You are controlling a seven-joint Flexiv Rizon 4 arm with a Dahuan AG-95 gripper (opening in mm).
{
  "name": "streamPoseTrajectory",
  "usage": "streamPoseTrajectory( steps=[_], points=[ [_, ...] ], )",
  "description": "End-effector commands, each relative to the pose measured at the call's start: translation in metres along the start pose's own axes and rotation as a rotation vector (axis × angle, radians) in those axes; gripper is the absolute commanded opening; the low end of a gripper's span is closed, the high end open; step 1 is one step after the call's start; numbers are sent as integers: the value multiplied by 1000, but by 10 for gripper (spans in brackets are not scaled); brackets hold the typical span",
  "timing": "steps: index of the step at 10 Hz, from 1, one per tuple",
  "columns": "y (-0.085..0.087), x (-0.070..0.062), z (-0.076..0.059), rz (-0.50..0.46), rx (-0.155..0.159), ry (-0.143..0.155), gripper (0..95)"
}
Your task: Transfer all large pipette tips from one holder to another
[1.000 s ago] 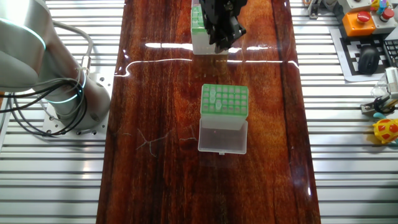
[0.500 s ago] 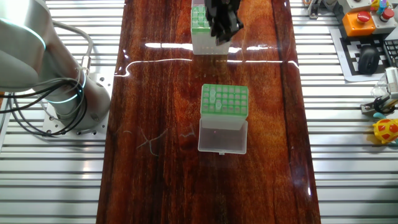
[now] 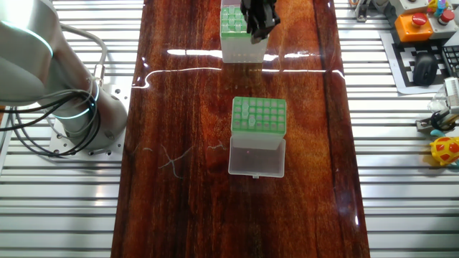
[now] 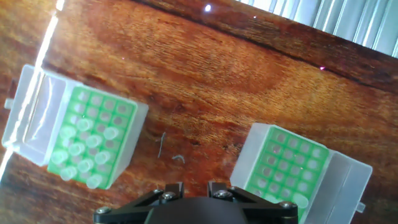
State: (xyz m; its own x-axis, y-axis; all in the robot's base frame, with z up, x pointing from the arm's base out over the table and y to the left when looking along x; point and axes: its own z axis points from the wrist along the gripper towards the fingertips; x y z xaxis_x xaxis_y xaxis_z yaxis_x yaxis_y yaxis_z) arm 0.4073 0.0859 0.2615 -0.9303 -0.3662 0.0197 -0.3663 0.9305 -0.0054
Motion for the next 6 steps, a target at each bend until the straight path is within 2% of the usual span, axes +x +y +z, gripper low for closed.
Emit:
streamPoseTrajectory(
  steps=[1, 2, 3, 4, 6],
  points=[
    [0, -2, 0, -134, -24, 32, 190],
    [2, 4, 6, -117, -48, 24, 190],
    [7, 5, 12, -102, -52, 22, 190],
    [24, -1, 28, -67, -54, 15, 190],
    [53, -17, 45, 17, -54, 14, 190]
  ],
)
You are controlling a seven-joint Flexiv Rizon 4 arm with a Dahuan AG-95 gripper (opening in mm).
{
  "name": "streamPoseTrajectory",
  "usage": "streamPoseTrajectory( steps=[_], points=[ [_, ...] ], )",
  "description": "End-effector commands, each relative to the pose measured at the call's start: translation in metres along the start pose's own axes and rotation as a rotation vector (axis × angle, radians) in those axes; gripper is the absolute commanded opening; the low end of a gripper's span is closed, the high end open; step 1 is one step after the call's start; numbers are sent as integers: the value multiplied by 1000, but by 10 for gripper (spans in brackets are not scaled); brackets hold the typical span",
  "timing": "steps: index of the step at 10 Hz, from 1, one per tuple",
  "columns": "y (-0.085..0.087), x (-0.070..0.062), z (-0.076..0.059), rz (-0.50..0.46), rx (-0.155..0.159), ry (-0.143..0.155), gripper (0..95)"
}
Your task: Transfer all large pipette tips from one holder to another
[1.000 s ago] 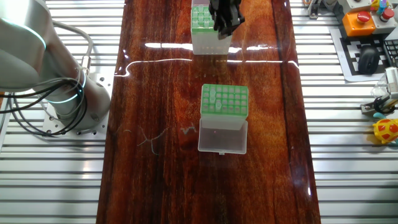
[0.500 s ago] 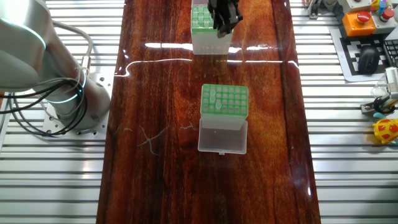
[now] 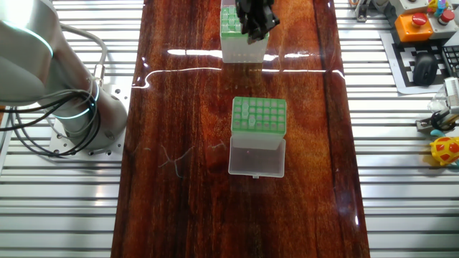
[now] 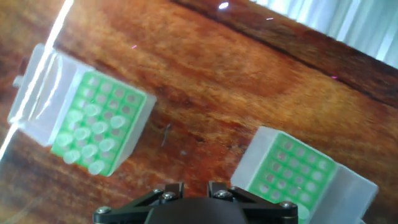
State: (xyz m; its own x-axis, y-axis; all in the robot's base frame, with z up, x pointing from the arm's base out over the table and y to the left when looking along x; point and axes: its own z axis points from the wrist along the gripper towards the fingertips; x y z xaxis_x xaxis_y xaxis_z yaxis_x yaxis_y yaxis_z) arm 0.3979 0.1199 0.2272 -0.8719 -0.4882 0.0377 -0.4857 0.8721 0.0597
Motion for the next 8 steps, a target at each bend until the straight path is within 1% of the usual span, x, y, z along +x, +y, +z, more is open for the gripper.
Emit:
streamPoseTrajectory(
  steps=[1, 2, 4, 8],
  points=[
    [22, -19, 15, 175, 7, -14, 190],
    [32, -26, 21, 235, 7, -22, 190],
    [30, -26, 20, 290, 11, -20, 190],
    [30, -26, 20, 321, 9, -18, 190]
  ],
)
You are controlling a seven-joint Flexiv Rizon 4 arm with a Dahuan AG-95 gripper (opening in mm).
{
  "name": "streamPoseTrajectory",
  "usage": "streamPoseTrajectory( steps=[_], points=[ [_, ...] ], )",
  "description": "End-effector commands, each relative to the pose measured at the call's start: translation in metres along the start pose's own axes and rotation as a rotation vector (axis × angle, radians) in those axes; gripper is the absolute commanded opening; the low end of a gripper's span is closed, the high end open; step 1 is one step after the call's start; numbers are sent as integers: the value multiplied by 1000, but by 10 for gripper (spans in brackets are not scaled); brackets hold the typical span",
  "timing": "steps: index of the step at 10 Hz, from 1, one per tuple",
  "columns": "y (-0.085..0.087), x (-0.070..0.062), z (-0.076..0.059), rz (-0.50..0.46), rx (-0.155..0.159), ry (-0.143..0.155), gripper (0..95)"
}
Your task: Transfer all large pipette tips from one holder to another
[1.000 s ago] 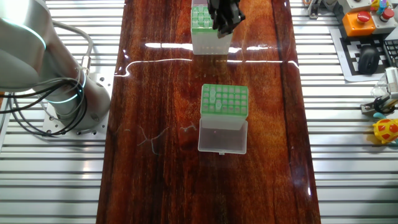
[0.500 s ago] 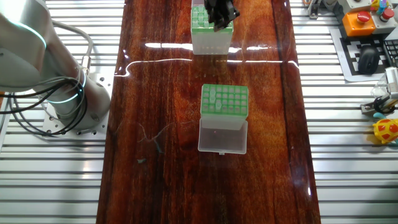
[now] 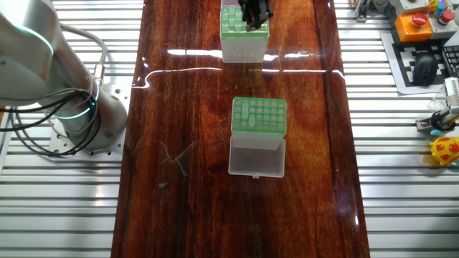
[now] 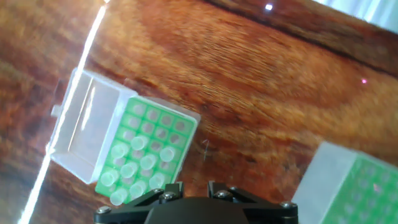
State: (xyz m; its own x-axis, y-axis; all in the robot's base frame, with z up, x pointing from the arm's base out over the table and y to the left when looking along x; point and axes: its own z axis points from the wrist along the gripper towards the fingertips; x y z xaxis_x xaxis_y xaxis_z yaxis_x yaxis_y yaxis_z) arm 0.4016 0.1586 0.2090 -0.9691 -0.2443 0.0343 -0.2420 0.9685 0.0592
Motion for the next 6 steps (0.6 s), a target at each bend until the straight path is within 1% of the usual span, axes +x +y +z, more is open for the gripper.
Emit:
streamPoseTrajectory(
  steps=[1, 4, 5, 6],
  points=[
    [4, -6, 4, 83, 17, -2, 190],
    [31, -26, 28, 142, 19, -7, 190],
    [34, -28, 32, 144, 18, -12, 190],
    [33, -29, 32, 143, 19, -14, 190]
  ],
)
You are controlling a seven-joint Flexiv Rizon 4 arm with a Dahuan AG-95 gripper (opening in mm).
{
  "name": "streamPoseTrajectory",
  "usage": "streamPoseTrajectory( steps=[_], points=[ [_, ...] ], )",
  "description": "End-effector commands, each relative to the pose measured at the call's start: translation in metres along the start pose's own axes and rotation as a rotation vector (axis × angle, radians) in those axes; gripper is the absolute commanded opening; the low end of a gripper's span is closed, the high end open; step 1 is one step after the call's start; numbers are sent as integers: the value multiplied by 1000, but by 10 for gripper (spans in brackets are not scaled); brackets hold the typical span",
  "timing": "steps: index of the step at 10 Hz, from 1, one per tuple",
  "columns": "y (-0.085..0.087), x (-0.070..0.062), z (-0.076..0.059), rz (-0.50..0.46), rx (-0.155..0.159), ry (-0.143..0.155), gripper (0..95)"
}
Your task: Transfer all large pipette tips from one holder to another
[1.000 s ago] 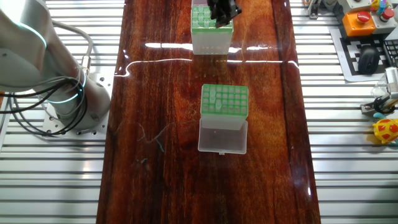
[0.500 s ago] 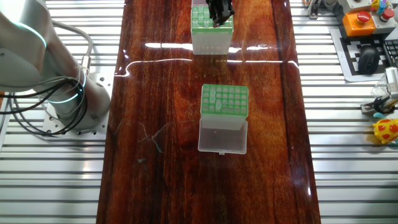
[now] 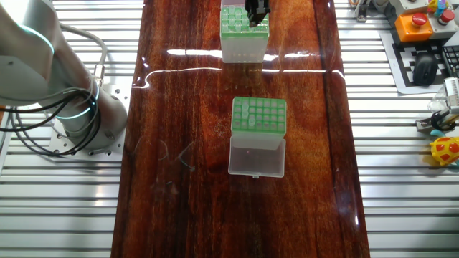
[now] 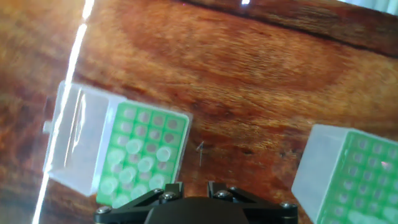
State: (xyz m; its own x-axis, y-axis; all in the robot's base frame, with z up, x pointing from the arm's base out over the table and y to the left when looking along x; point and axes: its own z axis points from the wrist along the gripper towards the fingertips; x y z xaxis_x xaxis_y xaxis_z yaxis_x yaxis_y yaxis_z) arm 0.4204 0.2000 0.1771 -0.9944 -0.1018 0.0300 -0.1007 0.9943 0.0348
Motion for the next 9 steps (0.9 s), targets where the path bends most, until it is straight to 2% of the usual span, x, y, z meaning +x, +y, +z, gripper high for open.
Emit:
streamPoseTrajectory(
  steps=[1, 4, 5, 9],
  points=[
    [-3, 0, -4, -13, 0, 0, 190],
    [-3, 0, -4, -19, -3, 8, 190],
    [-3, 0, -3, 10, -18, 4, 190],
    [-3, -5, 17, 48, -23, -10, 190]
  ],
)
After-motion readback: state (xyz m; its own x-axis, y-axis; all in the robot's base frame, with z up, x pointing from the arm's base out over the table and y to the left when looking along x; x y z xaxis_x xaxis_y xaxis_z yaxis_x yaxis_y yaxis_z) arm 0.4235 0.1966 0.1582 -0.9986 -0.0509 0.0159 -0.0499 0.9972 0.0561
